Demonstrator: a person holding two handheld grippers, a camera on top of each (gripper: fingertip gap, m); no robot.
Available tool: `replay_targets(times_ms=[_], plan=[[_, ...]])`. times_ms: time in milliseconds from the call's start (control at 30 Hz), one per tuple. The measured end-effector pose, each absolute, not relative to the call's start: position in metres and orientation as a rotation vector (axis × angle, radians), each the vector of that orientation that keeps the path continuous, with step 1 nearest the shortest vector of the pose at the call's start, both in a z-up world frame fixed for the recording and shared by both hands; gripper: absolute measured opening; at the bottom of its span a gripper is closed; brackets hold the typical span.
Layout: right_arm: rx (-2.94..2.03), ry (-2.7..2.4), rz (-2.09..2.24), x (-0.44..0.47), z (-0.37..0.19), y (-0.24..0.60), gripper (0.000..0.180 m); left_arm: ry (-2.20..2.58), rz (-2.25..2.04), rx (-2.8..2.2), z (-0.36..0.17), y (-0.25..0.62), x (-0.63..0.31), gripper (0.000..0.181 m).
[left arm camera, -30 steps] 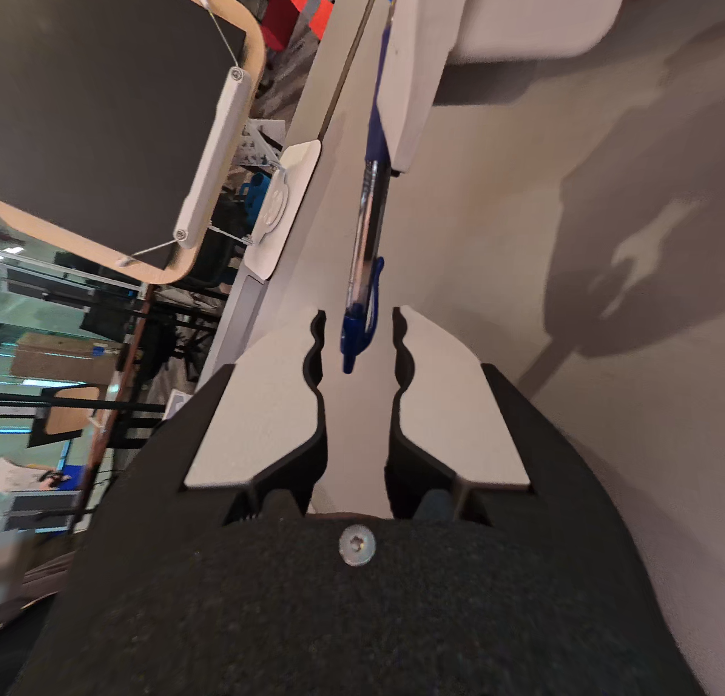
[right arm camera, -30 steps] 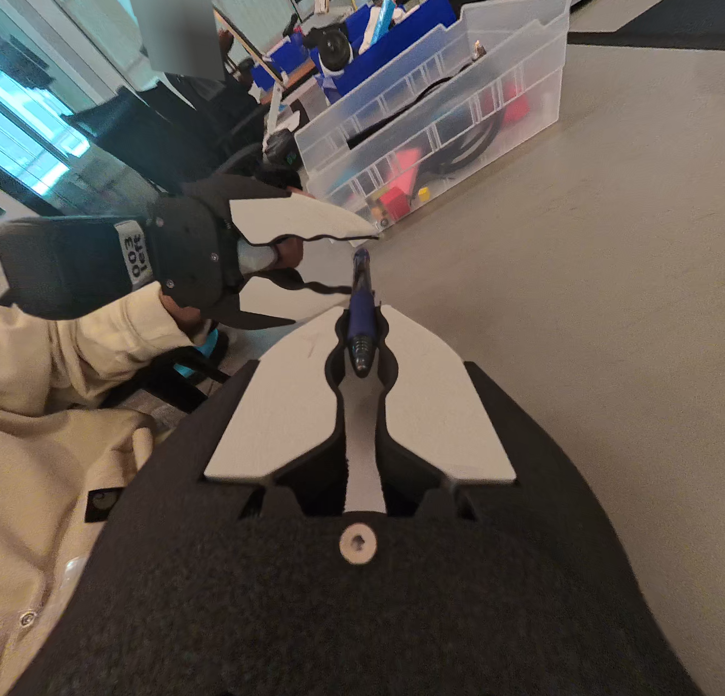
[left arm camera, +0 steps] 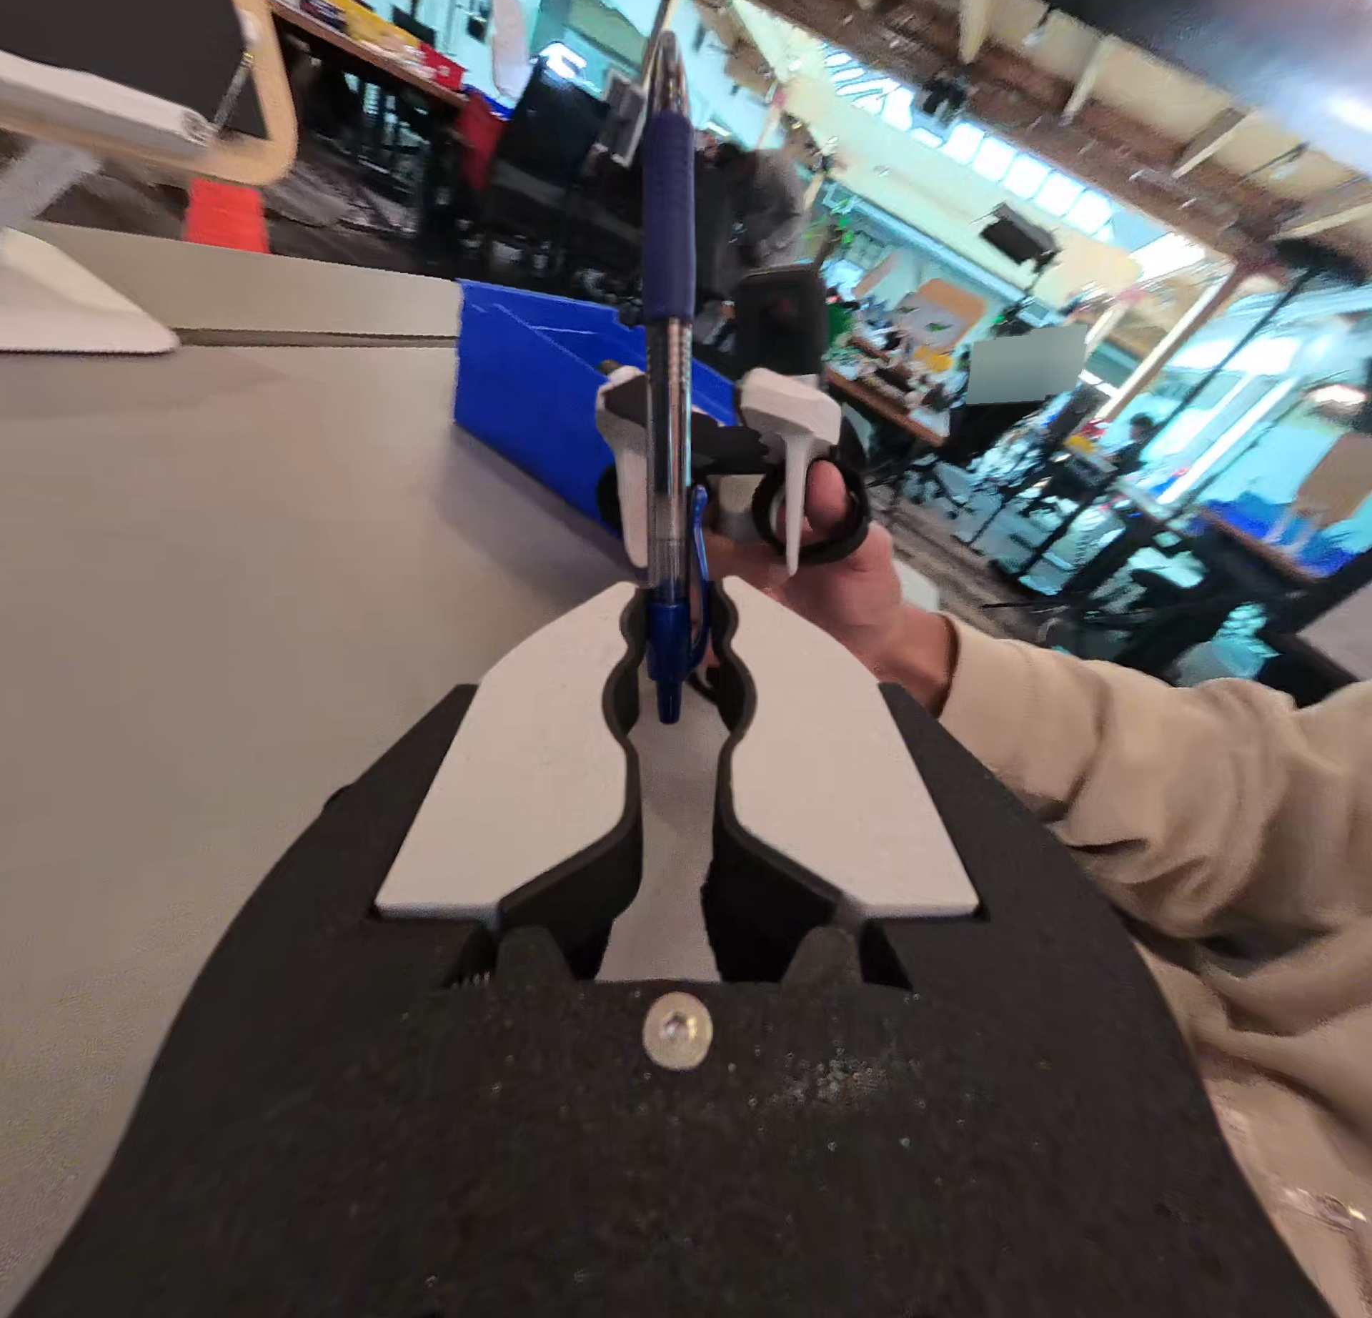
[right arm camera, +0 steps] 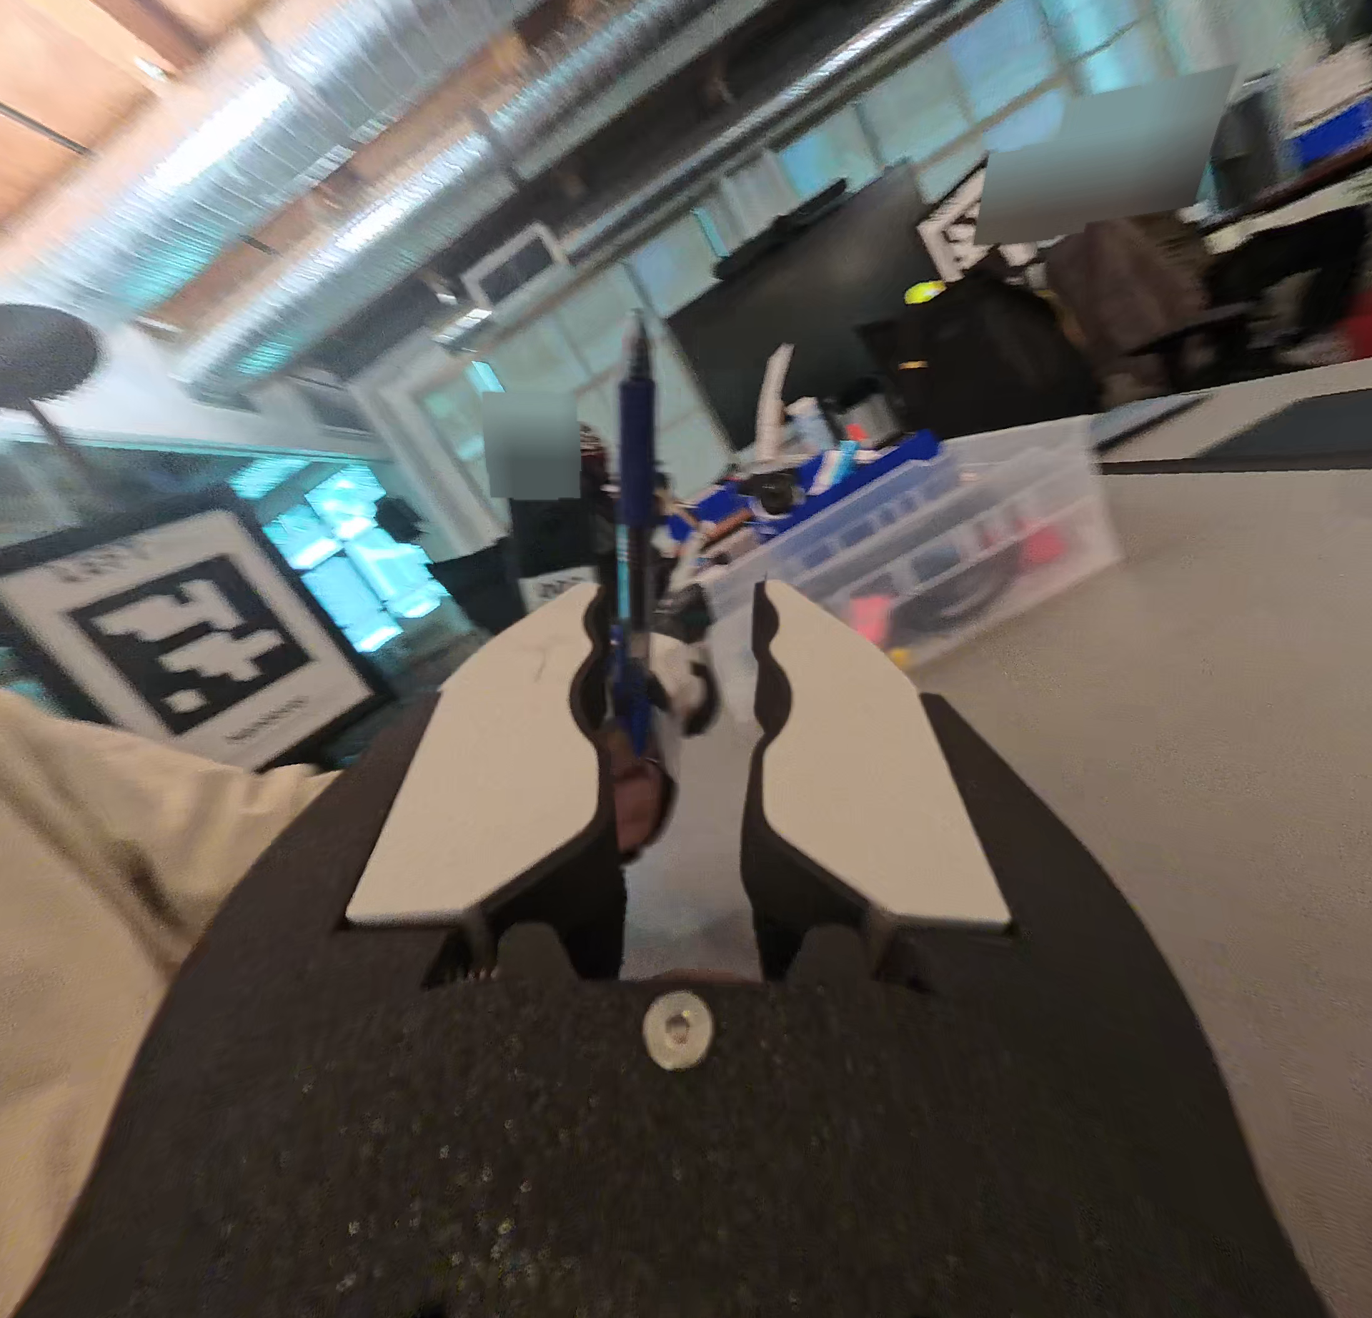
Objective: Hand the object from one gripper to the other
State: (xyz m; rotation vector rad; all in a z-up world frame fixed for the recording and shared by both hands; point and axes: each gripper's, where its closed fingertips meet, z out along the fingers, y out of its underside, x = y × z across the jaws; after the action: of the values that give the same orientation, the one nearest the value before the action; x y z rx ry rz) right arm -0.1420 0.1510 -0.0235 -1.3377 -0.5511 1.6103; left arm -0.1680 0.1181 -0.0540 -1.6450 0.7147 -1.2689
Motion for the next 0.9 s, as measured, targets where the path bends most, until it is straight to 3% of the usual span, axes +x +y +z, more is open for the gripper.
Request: replay_targets(times_ms=[233, 333, 500, 667, 900], plan=[[-1.292, -0.641, 1.758, -0.167, -0.016, 0.126, 0.035, 0.726, -1.552, -1.57, -0.047, 0.098, -0.154, 0.015], [-1.259, -0.682, 1.803, -0.167, -0.015, 0.119, 0.01, 0.747, -1.546, -1.574, -0.049, 0.094, -0.149, 0.015], [-1.324, -0.692, 1.741, -0.165, -0.02, 0.124, 0.01, 0.719, -1.522, -1.594, -0.052, 0.101, -0.153, 0.017], [-1.362, -0.688, 1.705, -0.163, -0.025, 0.129, 0.01, 0.742, -1.343, -1.65, -0.062, 0.112, -0.162, 0.036], [-1.46, -0.759, 1.488, -0.162, -0.034, 0.137, 0.01, 0.862, -1.122, -1.732, -0.081, 0.107, -0.179, 0.034]])
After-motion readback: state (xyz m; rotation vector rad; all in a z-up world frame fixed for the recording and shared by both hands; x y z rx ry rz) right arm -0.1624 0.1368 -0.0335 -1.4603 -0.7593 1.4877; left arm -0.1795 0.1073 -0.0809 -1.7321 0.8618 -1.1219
